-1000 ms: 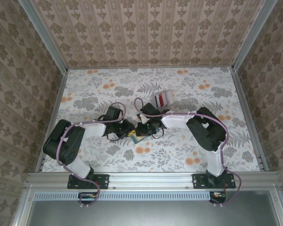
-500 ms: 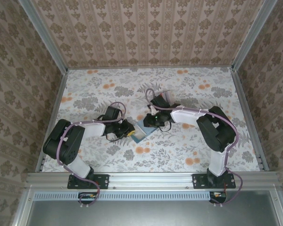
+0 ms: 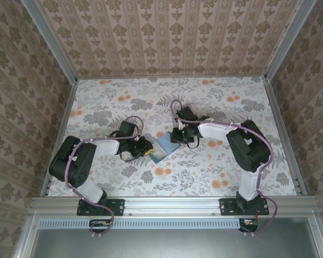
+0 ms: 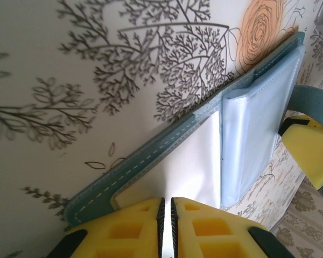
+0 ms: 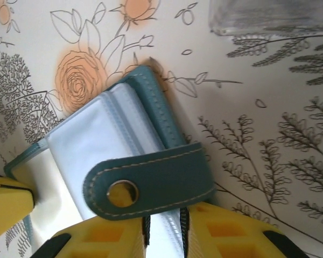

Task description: Put the credit cards into the card holder

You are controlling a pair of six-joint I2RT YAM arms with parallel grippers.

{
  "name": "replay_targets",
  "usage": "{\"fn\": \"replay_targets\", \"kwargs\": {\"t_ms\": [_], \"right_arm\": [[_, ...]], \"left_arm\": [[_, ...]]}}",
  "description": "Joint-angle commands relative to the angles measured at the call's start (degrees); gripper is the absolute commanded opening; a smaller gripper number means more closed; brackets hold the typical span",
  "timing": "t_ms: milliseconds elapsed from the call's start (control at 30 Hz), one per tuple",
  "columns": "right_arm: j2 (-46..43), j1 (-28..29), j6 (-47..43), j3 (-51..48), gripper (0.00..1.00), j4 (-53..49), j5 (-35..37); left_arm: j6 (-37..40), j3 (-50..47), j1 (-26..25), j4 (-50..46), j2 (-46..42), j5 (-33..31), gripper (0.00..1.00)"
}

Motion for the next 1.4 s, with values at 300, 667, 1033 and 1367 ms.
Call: {"fn": "replay_targets", "kwargs": {"t_ms": [300,667,1033,1367], "right_arm": [[-8.6,-6.2,-6.0,8.2,0.34,-10.4,1.6],[2.5,-15.7,-17.6,27.1,0.6,-24.5,9.3],[10.3,-15.6,-19.7,34.2,0.62,-29.8,15.0],[12.4,-15.2,-20.1,34.4,0.62,-29.6,16.3]], "left_arm": [[10.1,7.3,1.8,-14.2,3.0,-5.4,0.17],[21.4,17.5,3.5,-22.5,10.4,-7.4,0.17],[20.5,18.2,3.0,-22.6,8.9,-6.6,0.17],[19.7,17.7,2.9,-21.1,9.7,-5.6,0.18]]}}
